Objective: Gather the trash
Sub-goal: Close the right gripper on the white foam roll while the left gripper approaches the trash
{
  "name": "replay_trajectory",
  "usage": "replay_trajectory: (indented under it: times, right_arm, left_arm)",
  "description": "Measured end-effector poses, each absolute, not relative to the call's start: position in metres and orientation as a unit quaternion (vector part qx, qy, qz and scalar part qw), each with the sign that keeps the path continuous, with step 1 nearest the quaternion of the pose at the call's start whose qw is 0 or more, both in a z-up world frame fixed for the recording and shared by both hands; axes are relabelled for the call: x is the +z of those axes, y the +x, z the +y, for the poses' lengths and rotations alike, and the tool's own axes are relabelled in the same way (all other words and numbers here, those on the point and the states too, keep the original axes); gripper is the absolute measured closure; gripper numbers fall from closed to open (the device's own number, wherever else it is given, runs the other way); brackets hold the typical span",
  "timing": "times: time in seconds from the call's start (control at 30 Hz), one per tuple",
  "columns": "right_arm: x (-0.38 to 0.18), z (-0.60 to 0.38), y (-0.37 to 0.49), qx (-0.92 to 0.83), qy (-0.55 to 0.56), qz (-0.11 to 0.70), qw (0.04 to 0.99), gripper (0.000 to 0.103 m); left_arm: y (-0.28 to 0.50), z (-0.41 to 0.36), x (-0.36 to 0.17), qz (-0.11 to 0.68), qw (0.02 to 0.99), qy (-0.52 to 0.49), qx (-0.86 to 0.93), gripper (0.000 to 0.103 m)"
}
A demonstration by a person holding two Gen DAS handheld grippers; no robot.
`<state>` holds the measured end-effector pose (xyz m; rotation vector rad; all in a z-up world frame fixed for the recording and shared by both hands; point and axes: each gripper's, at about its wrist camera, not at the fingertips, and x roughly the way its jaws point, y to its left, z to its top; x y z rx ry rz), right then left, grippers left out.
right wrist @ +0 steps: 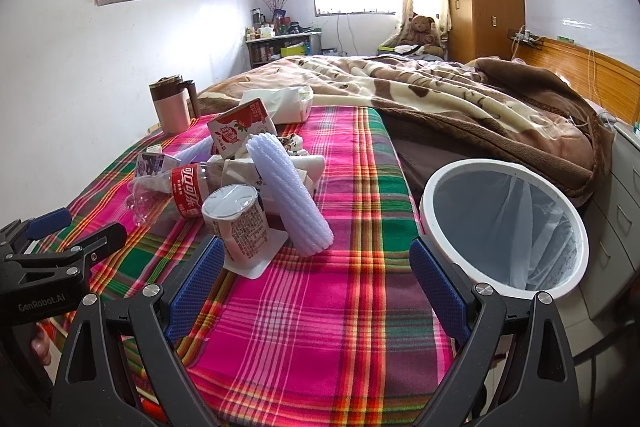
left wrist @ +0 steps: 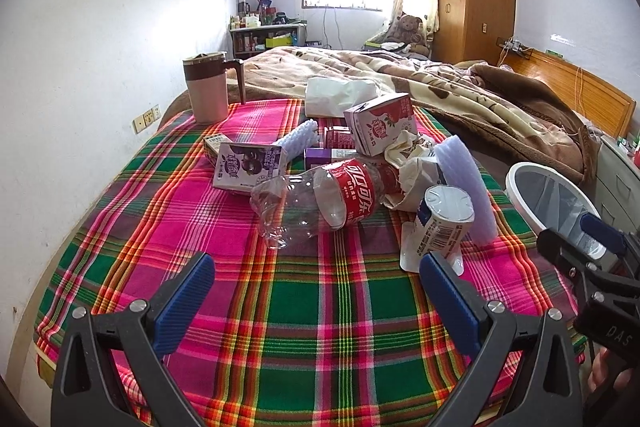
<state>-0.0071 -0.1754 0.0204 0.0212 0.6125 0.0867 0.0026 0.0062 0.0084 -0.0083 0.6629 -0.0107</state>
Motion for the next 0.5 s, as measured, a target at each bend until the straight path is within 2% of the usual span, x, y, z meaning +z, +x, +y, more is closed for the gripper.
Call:
replay_trajectory:
  times: [0.27, 0.5]
  right_arm:
    - [0.016, -0.178, 0.020, 0.044, 0.002, 0.312, 0.949, 0.008]
    - [0.008, -0.180, 0.039, 0.048, -0.008, 0.332, 0.942, 0.025]
  left_arm:
    - [0.029, 0.012, 0.004, 0.339, 0.940, -0.002, -0.030, 0.000]
    - [0.061, 0.023, -0.002, 0.343, 0.937, -0.011, -0.061, 0.000]
